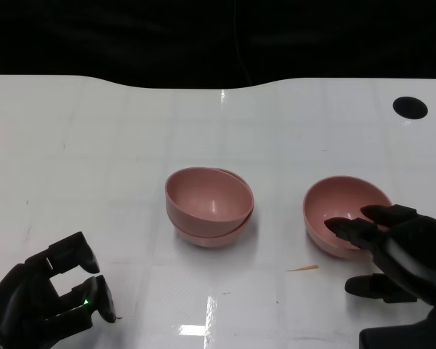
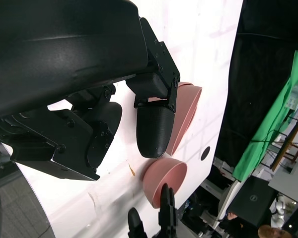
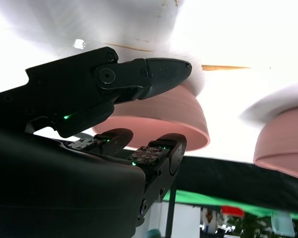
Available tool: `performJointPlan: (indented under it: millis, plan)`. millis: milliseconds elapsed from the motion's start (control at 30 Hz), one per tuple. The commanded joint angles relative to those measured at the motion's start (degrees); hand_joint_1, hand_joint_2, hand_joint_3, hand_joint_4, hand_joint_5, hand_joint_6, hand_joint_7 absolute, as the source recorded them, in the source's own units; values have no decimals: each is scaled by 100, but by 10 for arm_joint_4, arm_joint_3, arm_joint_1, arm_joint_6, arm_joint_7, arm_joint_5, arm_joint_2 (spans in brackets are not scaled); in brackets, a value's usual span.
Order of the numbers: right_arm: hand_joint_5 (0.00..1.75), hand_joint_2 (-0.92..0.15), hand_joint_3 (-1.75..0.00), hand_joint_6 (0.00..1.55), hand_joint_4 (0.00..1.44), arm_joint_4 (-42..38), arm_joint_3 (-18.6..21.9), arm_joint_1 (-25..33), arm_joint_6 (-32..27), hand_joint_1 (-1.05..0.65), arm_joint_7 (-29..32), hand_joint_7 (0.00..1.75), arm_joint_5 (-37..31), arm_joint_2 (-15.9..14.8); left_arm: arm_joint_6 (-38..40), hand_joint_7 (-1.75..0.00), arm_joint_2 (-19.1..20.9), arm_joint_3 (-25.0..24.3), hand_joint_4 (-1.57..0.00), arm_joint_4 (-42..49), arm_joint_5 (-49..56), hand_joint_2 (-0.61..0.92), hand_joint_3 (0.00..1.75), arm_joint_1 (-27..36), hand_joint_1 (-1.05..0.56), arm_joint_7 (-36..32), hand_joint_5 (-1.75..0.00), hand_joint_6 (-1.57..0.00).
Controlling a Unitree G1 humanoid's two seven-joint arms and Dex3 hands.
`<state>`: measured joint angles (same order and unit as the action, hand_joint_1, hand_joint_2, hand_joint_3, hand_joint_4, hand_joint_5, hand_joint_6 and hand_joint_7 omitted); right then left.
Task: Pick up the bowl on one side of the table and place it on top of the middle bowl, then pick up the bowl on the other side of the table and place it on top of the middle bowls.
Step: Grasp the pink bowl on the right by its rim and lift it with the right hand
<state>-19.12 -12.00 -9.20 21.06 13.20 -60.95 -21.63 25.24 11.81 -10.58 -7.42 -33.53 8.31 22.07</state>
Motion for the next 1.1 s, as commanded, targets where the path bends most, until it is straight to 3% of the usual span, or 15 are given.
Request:
performJointPlan:
  millis: [33,267,400,600,900,1000,1033,1067,1100]
  plan:
    - [2,-92,-23,50,47,-21,-19,-21,-9,-79,6,2,18,-21,1,-175,1,-6,-87,-10,9,83,136,5,16,-12,-175,-69]
    - [2,-92,-23,51,48,-25,-47,-28,-23,-79,16,2,39,-37,2,-175,-1,-7,-87,-12,11,83,137,5,16,-12,-175,-68]
    - [3,-92,-21,53,51,-167,-97,-121,-6,-74,47,2,37,-11,16,-175,-14,-12,-87,-27,1,87,134,8,15,-32,-175,-68]
    - [4,-92,-15,59,59,-269,-148,-178,0,-59,123,3,35,1,22,-175,-18,-14,-87,-40,4,88,132,12,15,-40,-175,-68]
    - [7,-92,-12,73,78,-426,-215,-248,16,-42,247,5,35,37,23,-175,-25,-14,-88,-50,8,89,132,15,16,-48,-175,-69]
    - [16,-92,-10,90,99,-464,-223,-262,44,-31,271,11,49,46,27,-175,-26,-12,-89,-55,9,89,131,16,16,-54,-175,-69]
    - [39,-92,-13,99,100,-473,-224,-266,61,-28,277,9,55,46,31,-175,-27,-13,-89,-57,7,89,131,16,16,-58,-175,-69]
    - [98,-92,-18,112,87,-481,-227,-269,76,-24,290,14,58,46,35,-175,-27,-13,-89,-60,6,89,131,16,16,-61,-175,-69]
    - [134,-92,-20,102,76,-487,-230,-272,85,-23,301,50,58,46,37,-175,-28,-14,-89,-60,5,89,131,15,16,-63,-175,-69]
